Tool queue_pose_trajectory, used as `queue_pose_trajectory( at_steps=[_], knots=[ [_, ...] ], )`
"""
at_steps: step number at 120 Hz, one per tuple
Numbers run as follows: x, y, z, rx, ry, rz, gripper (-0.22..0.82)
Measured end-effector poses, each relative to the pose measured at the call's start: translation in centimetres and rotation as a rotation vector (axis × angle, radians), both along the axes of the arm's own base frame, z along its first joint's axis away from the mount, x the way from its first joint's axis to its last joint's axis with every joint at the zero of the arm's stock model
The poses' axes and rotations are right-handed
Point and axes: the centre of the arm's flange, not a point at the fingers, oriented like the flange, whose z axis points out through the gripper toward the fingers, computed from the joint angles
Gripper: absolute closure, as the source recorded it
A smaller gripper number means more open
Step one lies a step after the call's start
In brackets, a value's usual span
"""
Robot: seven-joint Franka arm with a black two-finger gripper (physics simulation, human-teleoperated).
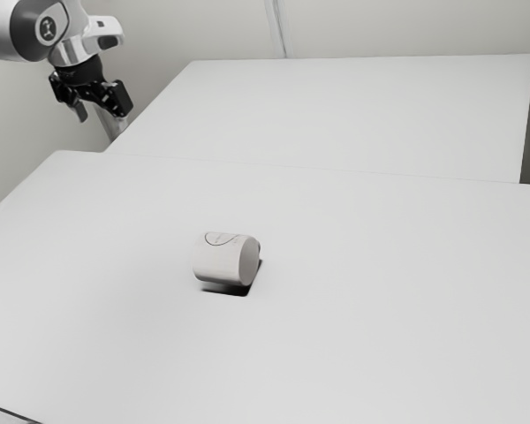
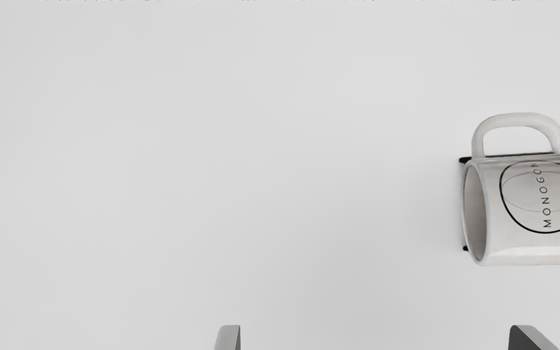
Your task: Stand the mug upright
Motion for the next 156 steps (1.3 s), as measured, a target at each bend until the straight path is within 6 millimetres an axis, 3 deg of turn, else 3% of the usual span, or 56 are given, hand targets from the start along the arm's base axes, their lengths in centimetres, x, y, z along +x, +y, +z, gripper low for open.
queue_pose_trajectory(
  at_steps=[27,48,71,88,94,128,156],
  knots=[
    [0.2,-1.0,-0.2,-0.006,-0.003,-0.010,0.00],
    [0.4,-1.3,-2.1,-0.131,0.017,0.012,0.00],
    [1.4,-0.1,-10.1,-0.401,0.136,0.130,0.00],
    [0.5,7.5,-16.4,-0.604,0.190,0.348,0.00],
    [0.3,8.9,-18.4,-0.665,0.207,0.400,0.00],
    [2.4,8.6,-27.7,-0.928,0.292,0.516,0.00],
    [1.6,7.1,-33.5,-1.109,0.352,0.611,0.00]
  ],
)
